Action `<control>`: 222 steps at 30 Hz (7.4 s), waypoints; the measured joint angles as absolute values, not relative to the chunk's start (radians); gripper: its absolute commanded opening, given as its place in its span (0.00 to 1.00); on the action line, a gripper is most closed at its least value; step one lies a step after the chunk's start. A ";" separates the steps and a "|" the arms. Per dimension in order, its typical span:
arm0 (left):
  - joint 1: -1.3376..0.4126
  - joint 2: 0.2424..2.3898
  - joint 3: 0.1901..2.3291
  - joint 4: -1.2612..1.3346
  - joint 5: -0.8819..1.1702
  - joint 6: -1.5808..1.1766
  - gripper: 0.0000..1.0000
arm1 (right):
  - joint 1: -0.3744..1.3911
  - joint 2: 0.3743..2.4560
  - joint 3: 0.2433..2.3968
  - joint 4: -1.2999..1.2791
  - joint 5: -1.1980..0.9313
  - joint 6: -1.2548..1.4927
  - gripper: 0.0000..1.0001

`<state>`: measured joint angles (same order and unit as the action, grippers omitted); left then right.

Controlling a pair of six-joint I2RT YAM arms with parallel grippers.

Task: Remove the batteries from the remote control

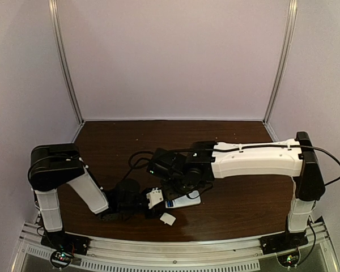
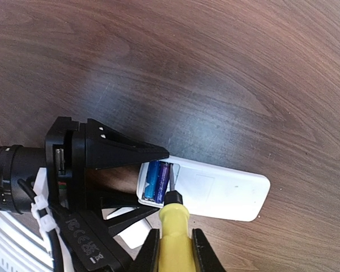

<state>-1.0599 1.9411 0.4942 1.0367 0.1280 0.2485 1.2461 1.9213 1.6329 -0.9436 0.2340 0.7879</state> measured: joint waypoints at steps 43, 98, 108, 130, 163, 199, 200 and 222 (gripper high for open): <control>-1.062 1.942 0.451 1.155 0.197 0.264 0.23 | 1.134 1.508 1.037 -0.414 -0.149 0.671 0.00; -1.062 1.941 0.451 1.122 0.372 0.317 0.22 | 1.185 1.560 1.213 -0.624 -0.078 0.076 0.00; -1.062 1.941 0.451 1.096 0.378 0.318 0.22 | 1.187 1.596 1.221 -0.646 -0.073 0.072 0.00; -1.056 1.941 0.451 1.087 0.395 0.314 0.22 | 1.207 1.632 1.257 -0.659 -0.033 0.043 0.00; -1.049 1.937 0.465 1.022 0.482 0.305 0.19 | 1.193 1.730 1.375 -0.733 -0.142 -0.131 0.00; -1.062 1.938 0.415 1.098 0.410 0.322 0.12 | 1.034 1.798 1.432 -0.714 -0.389 -0.043 0.00; -1.062 1.938 0.413 1.101 0.406 0.321 0.12 | 1.034 1.801 1.432 -0.710 -0.391 -0.040 0.00; -1.068 1.938 0.403 1.121 0.378 0.319 0.11 | 1.023 1.806 1.433 -0.693 -0.399 -0.008 0.00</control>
<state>-1.0676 1.9377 0.4034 1.1213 0.3782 0.3187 1.0233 1.8065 1.4334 -0.6930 -0.3992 -0.0078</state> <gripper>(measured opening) 0.566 0.172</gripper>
